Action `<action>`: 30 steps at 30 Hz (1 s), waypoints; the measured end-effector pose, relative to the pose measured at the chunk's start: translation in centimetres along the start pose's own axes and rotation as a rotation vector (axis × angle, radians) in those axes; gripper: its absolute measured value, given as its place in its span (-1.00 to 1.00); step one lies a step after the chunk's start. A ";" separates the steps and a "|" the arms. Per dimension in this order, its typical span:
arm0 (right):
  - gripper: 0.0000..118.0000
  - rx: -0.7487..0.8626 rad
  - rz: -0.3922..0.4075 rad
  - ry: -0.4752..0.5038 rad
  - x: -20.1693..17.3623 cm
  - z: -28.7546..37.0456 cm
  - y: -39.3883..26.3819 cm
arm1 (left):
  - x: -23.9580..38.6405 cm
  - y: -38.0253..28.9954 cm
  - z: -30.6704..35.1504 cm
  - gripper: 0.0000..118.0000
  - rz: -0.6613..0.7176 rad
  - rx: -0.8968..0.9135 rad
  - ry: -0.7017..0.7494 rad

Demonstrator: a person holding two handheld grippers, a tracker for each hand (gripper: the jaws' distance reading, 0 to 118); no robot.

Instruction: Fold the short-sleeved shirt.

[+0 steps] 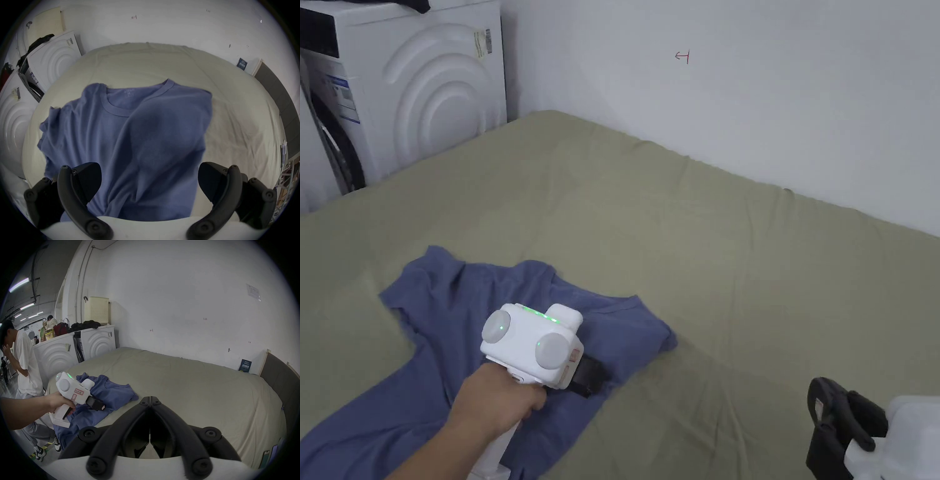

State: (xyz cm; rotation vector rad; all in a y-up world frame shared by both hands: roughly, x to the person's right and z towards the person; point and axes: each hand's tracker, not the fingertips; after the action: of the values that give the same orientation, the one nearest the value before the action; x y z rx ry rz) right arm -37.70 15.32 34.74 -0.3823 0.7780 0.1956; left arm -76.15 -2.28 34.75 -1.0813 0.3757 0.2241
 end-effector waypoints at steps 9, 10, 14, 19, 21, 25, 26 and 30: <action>-1.00 -0.001 0.007 -0.031 0.6 1.4 -0.4 | -2.6 -1.5 1.6 -0.91 0.156 0.124 -0.053; -1.00 0.000 0.000 -0.032 0.7 1.7 -0.5 | -2.8 -2.0 1.5 -0.91 0.155 0.064 -0.058; -1.00 0.011 -0.001 -0.046 1.4 3.3 -0.7 | -2.5 -1.5 3.9 -0.90 0.233 0.189 -0.167; -1.00 0.032 -0.041 -0.090 3.4 6.1 -0.8 | 3.3 0.3 6.5 -0.90 0.129 0.279 -0.321; -1.00 0.052 -0.064 -0.111 4.5 7.8 -0.9 | 7.1 1.3 7.8 -0.90 0.095 0.302 -0.373; -1.00 0.073 -0.060 -0.185 7.3 11.3 -1.3 | 17.7 3.8 12.1 -0.90 0.000 0.346 -0.477; -1.00 0.077 -0.066 -0.204 8.2 12.2 -1.5 | 20.4 4.4 12.8 -0.90 -0.001 0.369 -0.521; -1.00 0.090 -0.097 -0.287 11.9 15.7 -2.4 | 29.9 6.5 14.7 -0.90 -0.077 0.385 -0.672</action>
State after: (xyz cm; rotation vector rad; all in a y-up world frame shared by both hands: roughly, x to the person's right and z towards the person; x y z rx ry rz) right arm -18.49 19.87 37.08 -0.2983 0.4829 0.1201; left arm -48.38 13.63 23.49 -0.5896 -0.2226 0.4104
